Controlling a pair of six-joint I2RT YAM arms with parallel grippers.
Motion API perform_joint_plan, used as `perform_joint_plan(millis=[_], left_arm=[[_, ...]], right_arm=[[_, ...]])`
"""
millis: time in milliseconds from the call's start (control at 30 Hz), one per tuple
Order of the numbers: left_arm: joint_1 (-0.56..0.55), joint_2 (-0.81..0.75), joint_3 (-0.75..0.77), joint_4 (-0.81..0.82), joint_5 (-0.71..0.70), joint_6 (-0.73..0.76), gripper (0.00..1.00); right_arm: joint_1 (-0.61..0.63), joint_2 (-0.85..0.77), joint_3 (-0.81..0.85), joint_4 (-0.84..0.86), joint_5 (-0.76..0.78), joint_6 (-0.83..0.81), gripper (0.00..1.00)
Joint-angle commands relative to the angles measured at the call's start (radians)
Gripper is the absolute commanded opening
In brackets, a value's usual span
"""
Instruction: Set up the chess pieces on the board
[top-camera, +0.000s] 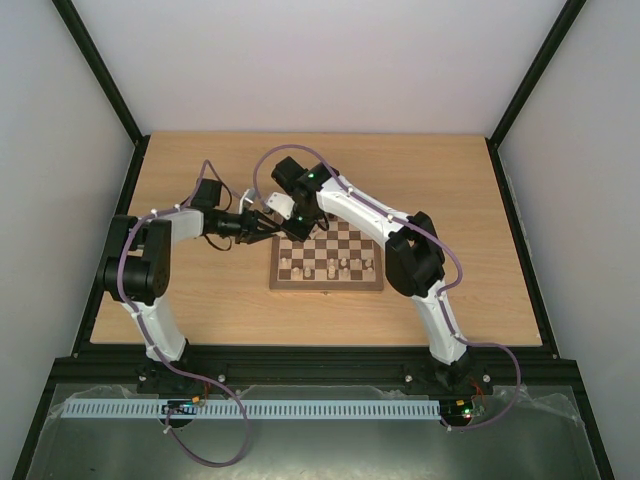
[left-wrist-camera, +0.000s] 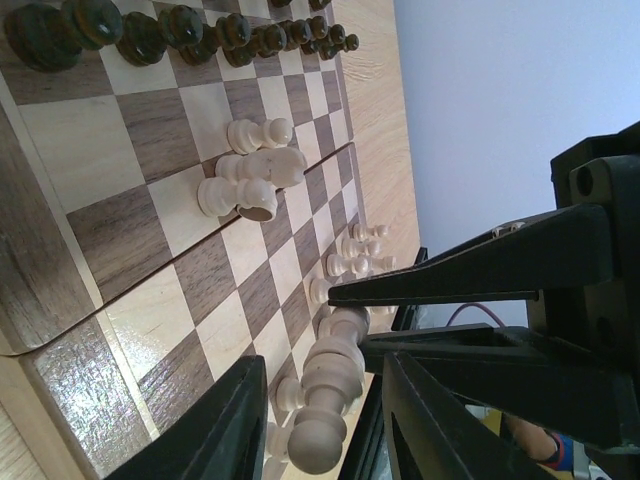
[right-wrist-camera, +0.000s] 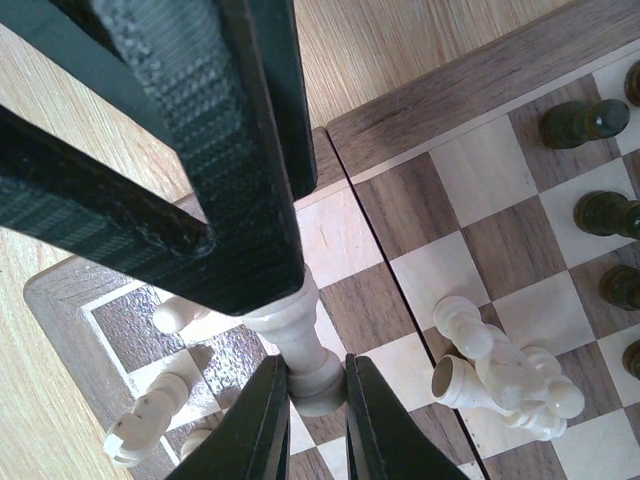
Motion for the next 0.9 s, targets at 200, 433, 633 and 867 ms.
perform_joint_plan(millis=[200,433,633,867], left_arm=[[-0.003,0.013,0.005,-0.012,0.033,0.009,0.23],[-0.004,0.009,0.005,-0.011,0.031,0.011,0.14],[-0.019,-0.023,0.046,-0.111,-0.041,0.114,0.12],[-0.096,-0.065,0.159,-0.327,-0.222,0.366,0.10]], right_arm=[[-0.013,-0.034,-0.004,-0.026,0.006,0.004,0.09],[-0.018,-0.033,-0.015,-0.025,0.009,0.006,0.09],[-0.063,-0.074,-0.069,-0.022,0.018,-0.005,0.09],[-0.208,-0.192,-0.276,0.022,0.027,-0.018,0.09]])
